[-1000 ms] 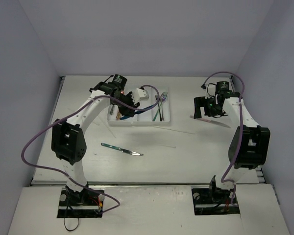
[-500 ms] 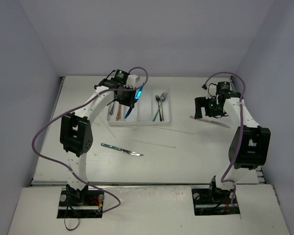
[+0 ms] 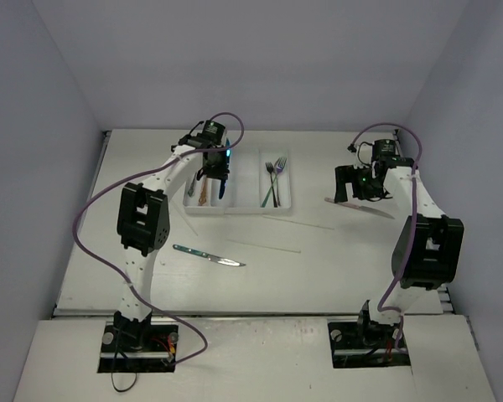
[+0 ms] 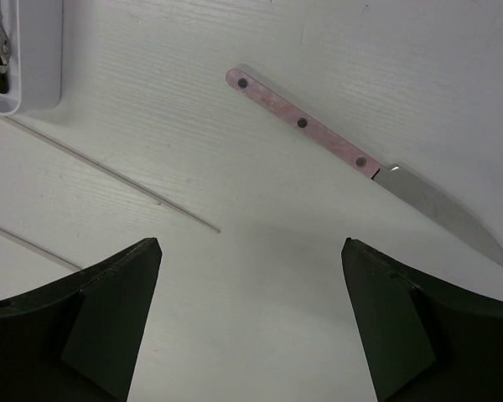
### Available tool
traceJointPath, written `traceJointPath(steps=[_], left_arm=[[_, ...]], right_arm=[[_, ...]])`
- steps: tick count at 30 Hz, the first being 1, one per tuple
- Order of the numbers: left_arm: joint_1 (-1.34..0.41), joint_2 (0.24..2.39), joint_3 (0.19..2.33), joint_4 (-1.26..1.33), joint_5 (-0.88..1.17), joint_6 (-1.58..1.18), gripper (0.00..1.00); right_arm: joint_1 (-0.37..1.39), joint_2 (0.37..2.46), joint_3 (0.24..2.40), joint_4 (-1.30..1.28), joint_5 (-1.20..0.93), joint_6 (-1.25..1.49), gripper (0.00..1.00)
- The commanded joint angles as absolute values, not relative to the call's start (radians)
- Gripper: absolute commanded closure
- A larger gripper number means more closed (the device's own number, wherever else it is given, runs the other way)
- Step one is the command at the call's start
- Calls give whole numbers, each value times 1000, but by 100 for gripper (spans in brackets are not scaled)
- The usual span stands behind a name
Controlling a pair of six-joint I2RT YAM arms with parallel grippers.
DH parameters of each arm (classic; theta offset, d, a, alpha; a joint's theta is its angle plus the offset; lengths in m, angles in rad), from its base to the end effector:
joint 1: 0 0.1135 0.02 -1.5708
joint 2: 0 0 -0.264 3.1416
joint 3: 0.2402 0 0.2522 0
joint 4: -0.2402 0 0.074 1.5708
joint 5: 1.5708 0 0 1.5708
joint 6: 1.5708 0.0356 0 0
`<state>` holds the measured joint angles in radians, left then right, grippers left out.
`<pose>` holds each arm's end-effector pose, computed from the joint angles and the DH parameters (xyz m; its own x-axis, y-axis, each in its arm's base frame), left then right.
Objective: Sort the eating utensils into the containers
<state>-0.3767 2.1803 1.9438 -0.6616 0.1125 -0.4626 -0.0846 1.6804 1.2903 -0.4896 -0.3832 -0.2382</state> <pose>0.4555 -0.1845 0.2453 -0.8430 -0.1434 -0.5184 0.0608 0.9323 -0.3567 0.3663 -0.0177 0.2558 -0.7086 -0.1595 -0.6874 -0.3357 0.9330 0.1296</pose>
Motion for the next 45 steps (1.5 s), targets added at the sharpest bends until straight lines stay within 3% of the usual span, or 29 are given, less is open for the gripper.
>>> traceJointPath(steps=[1,20,26,28,32,37,40,45], left_arm=[[-371,2149,1975,-582,84,-520,100],[-354,2215,1951,-584,179,-548,100],[-354,2169,1965,-583,186,-517,74],[-354,2143,1972,-580,180,-503,56],[-354,2069,1986,-567,170,-468,35],[-354,1964,2005,-565,163,-392,34],[-359,1887,1996,-550,237,-205,34],[-356,1717,1829,-548,340,63,34]], right_arm=[[-94,1672,1295,-488,-401,-252,13],[-104,1666,1295,-488,-399,-258,12],[-104,1646,1307,-488,-386,-262,11],[-106,1631,1316,-489,-377,-265,11],[-105,1603,1345,-491,-339,-278,9],[-106,1547,1438,-491,-243,-298,8],[-108,1512,1483,-489,-207,-319,8],[-110,1482,1513,-490,-187,-320,4]])
